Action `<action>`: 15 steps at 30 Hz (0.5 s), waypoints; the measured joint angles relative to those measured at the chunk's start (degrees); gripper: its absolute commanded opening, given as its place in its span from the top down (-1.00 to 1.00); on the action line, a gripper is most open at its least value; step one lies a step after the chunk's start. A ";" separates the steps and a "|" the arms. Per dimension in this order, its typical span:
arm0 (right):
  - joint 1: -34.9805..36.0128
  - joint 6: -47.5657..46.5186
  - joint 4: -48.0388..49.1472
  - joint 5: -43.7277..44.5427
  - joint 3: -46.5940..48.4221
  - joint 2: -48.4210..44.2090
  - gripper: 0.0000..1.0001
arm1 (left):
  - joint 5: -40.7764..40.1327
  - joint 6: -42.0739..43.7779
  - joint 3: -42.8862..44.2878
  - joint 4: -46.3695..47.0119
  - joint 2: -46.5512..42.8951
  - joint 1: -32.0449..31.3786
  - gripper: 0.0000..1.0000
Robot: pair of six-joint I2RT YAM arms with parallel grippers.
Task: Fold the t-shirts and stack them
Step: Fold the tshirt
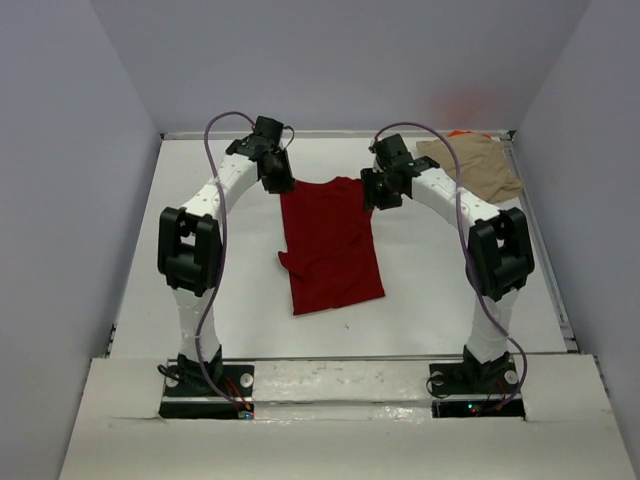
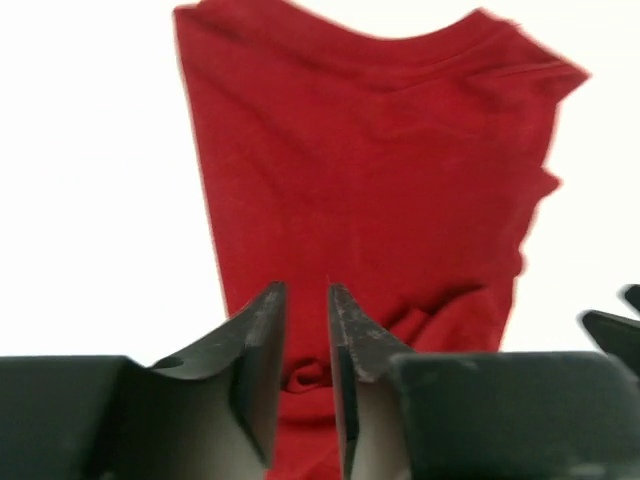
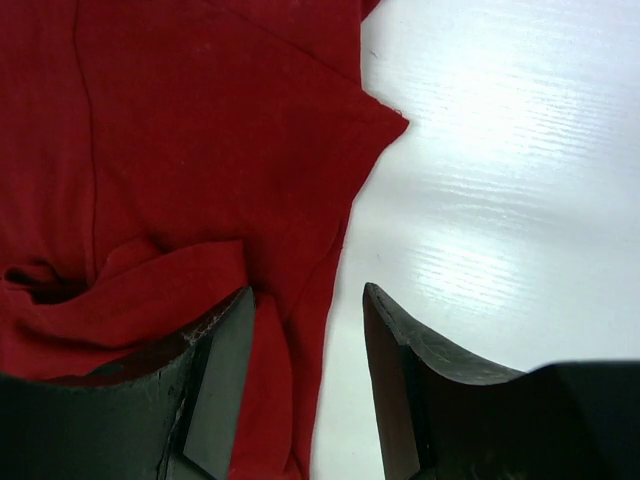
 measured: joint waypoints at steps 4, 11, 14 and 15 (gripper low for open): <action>0.00 0.02 1.11 -0.24 -1.92 -1.25 0.57 | 0.20 1.88 1.68 0.50 -2.14 -0.90 0.30; 0.00 -0.11 1.84 -4.28 -8.00 -6.27 1.00 | 2.08 0.96 -6.58 2.12 -5.09 -3.61 1.00; 0.00 -0.96 2.60 -5.53 -8.98 -6.71 1.00 | 2.14 0.39 -9.25 2.54 -5.07 -4.96 1.00; 0.00 -1.46 2.91 -6.23 -8.85 -6.05 1.00 | 2.19 0.24 -9.55 2.21 -4.68 -5.42 1.00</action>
